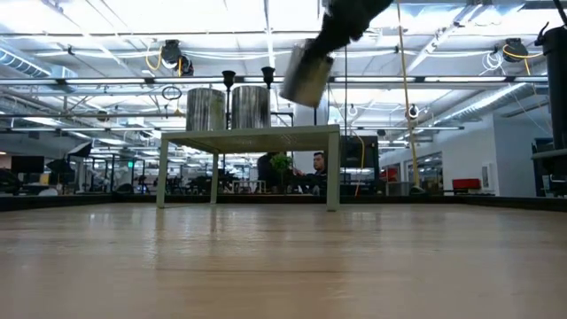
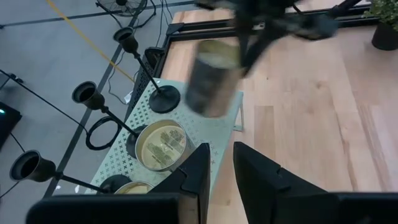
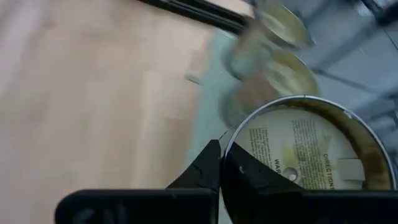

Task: Pick & Place candle stick holders
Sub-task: Put the silver scented candle on the shelf aligned with the other silver scented candle

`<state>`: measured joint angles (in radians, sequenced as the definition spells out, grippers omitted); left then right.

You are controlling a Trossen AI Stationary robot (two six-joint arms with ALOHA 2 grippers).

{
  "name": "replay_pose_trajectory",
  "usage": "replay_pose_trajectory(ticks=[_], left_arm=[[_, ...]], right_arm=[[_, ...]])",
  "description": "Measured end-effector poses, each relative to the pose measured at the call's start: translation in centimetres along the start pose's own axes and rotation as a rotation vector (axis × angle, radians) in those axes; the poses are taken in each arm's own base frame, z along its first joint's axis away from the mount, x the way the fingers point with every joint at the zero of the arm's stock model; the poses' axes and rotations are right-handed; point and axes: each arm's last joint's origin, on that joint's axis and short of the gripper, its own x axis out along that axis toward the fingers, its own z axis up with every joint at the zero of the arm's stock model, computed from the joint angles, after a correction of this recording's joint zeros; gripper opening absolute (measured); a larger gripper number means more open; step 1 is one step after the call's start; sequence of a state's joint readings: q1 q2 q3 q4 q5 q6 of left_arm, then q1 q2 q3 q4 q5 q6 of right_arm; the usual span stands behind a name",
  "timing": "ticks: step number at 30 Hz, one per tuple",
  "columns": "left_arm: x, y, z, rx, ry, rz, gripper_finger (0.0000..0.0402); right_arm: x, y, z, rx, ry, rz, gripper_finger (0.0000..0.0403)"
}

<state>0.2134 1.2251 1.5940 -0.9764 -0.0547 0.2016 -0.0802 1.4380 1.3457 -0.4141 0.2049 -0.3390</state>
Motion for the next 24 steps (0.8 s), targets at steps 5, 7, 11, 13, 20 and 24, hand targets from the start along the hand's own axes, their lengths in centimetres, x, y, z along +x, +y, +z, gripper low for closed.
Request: replay_pose_trajectory(ticks=[5,7,11,13,20,24], left_arm=[[0.0,0.0,0.0,-0.001,0.004,-0.001,0.0076],[0.0,0.0,-0.2,0.000,0.018,-0.004,0.0076],[0.0,-0.1,-0.6,0.003,0.060,-0.013,0.0076],[0.0,-0.2,-0.8,0.004,0.086,-0.018,0.0076],[-0.1,-0.2,-1.0,0.000,0.104,-0.021,0.0076],[-0.1,-0.2,-1.0,0.000,0.104,-0.021,0.0076]], right_arm=[[1.1,-3.2,-1.7,0.130,0.049,0.004,0.0003],[1.5,-4.0,-2.1,0.162,0.035,0.067,0.0003],[1.8,-4.7,-2.6,0.187,0.007,0.172,0.0003],[1.9,-4.8,-3.0,0.187,0.031,0.189,0.0003],[1.9,-4.9,-3.1,0.161,0.031,0.182,0.0004],[1.9,-4.9,-3.1,0.159,0.035,0.182,0.0009]])
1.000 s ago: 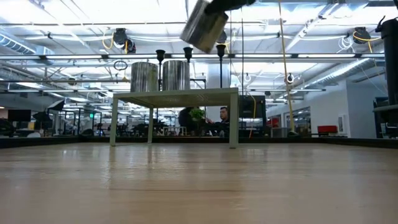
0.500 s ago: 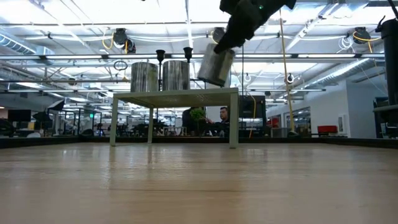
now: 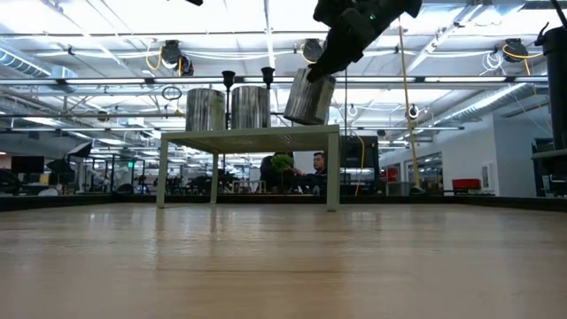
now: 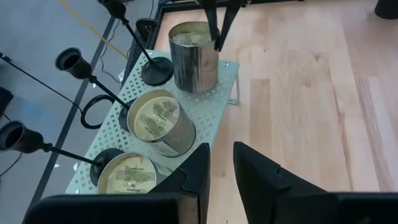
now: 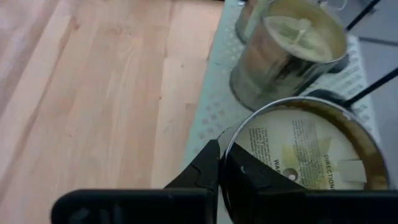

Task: Pick & Place candle stick holders
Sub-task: Put the silver scented candle on the shelf aligned with the other silver scented candle, then return to Home Position

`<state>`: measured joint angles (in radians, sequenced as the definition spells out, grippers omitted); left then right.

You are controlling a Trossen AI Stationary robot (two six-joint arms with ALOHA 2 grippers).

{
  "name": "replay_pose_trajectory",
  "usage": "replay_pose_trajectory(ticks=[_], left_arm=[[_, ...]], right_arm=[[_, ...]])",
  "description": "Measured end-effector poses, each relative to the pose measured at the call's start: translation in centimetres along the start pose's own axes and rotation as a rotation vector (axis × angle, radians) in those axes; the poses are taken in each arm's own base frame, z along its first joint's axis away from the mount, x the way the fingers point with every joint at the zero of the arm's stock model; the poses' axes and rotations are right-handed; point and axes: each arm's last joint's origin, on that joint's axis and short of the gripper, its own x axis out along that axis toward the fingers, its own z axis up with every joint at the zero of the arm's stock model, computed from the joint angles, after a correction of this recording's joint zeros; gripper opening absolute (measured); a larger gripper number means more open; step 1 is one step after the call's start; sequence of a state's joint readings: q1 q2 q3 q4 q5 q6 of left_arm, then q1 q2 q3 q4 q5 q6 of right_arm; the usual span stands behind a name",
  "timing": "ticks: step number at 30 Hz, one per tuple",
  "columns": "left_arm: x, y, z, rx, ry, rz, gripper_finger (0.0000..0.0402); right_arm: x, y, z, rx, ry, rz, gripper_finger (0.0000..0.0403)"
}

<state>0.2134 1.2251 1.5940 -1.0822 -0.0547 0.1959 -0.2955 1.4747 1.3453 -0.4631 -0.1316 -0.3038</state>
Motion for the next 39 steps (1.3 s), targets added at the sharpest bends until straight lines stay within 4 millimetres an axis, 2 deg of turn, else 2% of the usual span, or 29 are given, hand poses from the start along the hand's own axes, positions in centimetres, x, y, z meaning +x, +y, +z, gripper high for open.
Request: replay_pose_trajectory(ticks=[14,28,33,39], left_arm=[[0.0,0.0,0.0,-0.003,0.000,0.000,0.0076],[0.0,0.0,0.0,-0.018,-0.001,0.000,0.0076],[-0.1,0.0,-0.1,-0.040,0.010,0.017,0.0076],[-0.7,-0.3,-1.3,-0.037,0.078,0.015,0.0076]], right_arm=[[1.5,0.0,-1.5,-0.056,-0.053,-0.028,0.0088],[1.3,-0.4,-0.1,-0.111,-0.198,-0.081,0.0098],[0.3,0.0,0.4,-0.119,-0.232,-0.082,0.0097],[-2.3,2.1,0.8,-0.112,-0.226,-0.024,0.0090]])
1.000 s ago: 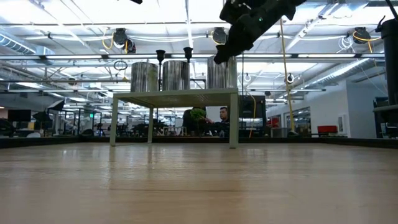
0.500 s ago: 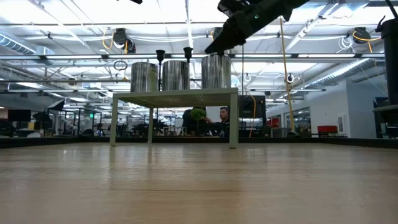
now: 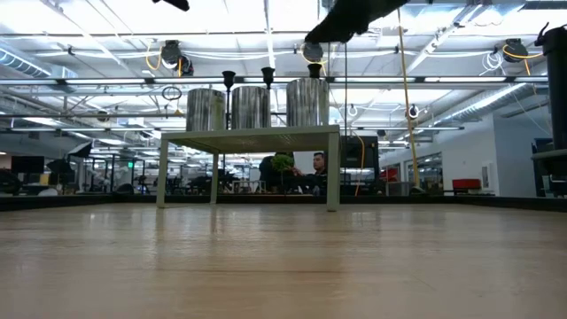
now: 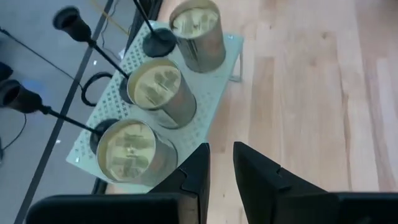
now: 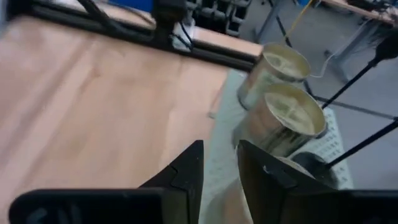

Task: Pick & Place candle stick holders
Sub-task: Return to Home Position

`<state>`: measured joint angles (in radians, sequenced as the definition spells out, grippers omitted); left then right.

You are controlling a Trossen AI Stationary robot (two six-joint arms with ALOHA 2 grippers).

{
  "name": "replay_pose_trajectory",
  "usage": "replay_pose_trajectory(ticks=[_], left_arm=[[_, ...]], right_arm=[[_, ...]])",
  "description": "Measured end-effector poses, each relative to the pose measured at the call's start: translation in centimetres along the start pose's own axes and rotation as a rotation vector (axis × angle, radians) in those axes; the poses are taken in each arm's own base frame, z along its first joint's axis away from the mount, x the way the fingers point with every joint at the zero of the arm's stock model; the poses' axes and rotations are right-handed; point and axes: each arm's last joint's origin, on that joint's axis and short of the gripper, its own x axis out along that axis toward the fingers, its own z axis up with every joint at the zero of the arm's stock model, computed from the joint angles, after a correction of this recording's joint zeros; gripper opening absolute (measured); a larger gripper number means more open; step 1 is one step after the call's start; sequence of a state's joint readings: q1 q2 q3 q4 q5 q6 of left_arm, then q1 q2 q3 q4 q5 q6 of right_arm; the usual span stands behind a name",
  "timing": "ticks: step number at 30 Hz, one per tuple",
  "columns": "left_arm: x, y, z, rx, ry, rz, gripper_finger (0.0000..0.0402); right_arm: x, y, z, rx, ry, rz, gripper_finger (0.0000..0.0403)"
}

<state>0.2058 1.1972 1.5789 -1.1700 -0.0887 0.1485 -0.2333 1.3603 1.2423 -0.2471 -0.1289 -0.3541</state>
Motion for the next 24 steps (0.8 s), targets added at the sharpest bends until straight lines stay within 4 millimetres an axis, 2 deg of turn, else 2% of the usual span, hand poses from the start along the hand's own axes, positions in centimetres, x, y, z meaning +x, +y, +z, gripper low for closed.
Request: replay_pose_trajectory(ticks=[5,10,15,21,24], left_arm=[[-0.5,-0.4,-1.6,-0.005,-0.115,0.001,0.0076],[0.1,-1.3,-5.3,-0.040,-0.237,0.000,0.0076],[2.1,-2.4,-9.9,-0.072,-0.385,-0.007,0.0076],[5.0,-3.5,-15.0,-0.064,-0.554,0.009,0.0076],[6.4,-3.8,-17.1,-0.072,-0.615,0.054,0.0076]], right_arm=[[-2.9,1.5,0.5,0.077,0.029,0.054,0.0083],[-5.4,3.0,0.0,0.084,0.045,0.097,0.0072],[-6.5,5.0,-3.7,0.068,-0.039,0.104,0.0061],[-8.0,6.5,-9.6,0.168,-0.224,0.044,0.0052],[-9.2,7.1,-11.8,0.210,-0.297,0.020,0.0049]])
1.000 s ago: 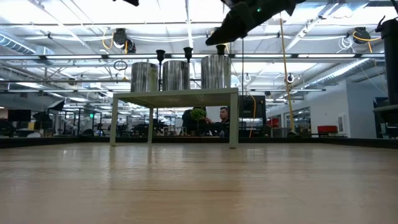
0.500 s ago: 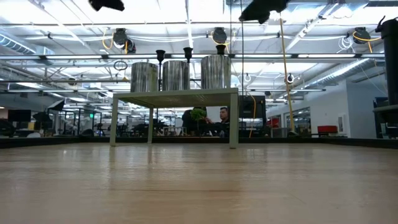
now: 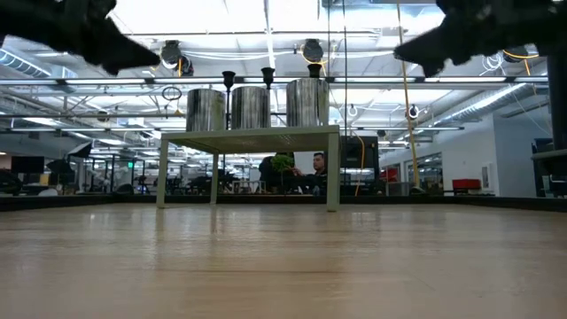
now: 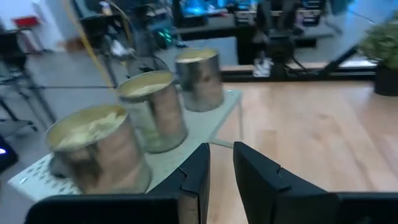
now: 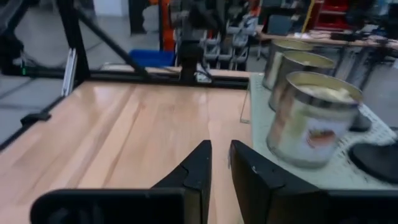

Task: Pick & Place candle stick holders
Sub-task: Return to Home Position

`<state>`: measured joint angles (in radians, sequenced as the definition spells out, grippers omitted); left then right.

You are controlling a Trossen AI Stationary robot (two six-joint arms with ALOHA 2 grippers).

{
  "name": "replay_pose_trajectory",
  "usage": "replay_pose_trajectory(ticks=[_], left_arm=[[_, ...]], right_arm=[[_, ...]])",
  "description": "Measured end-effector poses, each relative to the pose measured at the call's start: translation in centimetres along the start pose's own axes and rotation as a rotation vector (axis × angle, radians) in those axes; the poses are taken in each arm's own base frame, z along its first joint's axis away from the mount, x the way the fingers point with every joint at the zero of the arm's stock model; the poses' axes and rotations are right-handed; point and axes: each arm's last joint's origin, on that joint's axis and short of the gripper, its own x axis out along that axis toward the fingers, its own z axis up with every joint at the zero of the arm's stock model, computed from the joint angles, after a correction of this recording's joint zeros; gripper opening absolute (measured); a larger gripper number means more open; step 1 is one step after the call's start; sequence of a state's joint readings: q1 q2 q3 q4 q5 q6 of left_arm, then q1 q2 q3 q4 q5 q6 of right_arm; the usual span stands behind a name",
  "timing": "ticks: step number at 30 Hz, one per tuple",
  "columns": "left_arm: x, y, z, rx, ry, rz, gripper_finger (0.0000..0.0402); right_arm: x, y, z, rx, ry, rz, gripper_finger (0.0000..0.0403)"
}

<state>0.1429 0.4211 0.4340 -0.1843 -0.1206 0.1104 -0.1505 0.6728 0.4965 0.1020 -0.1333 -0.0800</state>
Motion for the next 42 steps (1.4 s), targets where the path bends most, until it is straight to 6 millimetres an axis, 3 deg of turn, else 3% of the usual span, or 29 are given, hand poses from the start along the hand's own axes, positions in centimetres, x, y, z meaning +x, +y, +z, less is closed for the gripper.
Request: replay_pose_trajectory(ticks=[7,18,31,42], left_arm=[[0.2,-0.4,-4.6,0.002,-0.069,0.044,0.0076],[0.9,-1.0,-8.7,0.004,-0.171,0.041,0.0076],[0.9,-1.1,-8.9,0.023,-0.150,0.032,0.0076],[1.0,-1.2,-9.8,0.038,-0.050,0.019,0.0076]], right_arm=[[-2.5,0.4,-4.0,0.031,-0.041,-0.023,0.0049],[-3.4,0.9,-8.0,0.016,-0.181,-0.033,0.0049],[-3.7,0.9,-8.4,0.035,-0.201,-0.032,0.0050],[-3.5,1.0,-9.5,0.104,-0.087,-0.027,0.0050]])
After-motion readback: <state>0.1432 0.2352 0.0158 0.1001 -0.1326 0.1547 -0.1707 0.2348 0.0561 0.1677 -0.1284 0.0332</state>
